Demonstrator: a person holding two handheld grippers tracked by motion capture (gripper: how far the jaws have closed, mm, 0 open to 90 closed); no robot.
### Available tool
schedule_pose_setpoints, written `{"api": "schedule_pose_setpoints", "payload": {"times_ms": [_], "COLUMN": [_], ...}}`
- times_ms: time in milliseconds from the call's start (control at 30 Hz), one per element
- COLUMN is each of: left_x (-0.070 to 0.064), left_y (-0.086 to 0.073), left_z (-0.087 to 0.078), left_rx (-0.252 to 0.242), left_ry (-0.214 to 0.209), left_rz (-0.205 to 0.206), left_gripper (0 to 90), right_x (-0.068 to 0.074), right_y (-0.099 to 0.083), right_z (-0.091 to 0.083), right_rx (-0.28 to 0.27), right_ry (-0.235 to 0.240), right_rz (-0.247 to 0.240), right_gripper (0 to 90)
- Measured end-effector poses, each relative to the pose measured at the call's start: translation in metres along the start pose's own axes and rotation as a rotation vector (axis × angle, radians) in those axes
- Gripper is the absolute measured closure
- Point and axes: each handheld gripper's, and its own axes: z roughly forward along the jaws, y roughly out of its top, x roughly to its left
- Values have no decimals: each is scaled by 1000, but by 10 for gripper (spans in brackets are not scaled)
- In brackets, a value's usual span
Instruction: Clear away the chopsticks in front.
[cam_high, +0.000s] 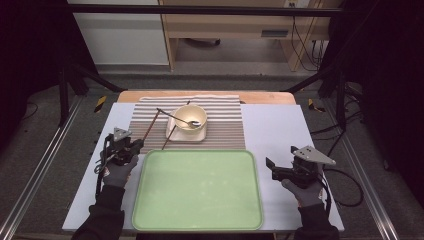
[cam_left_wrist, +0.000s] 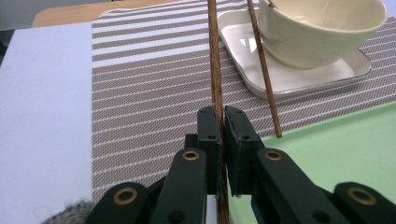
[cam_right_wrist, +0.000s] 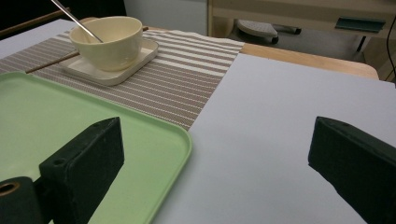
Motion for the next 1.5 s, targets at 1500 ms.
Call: {"api": "schedule_pose_setpoints", "payload": {"times_ms": [1500], "left_x": [-63], "left_y": [-65], "left_z": [-71], "left_rx": [-3], "left_ry": [-159], "left_rz": [83], "left_gripper": [849], "right_x": [8], "right_y": [1], "right_z": [-2], "right_rx": [-5], "right_ry": [13], "right_rz": [-17], "right_gripper": [37]}}
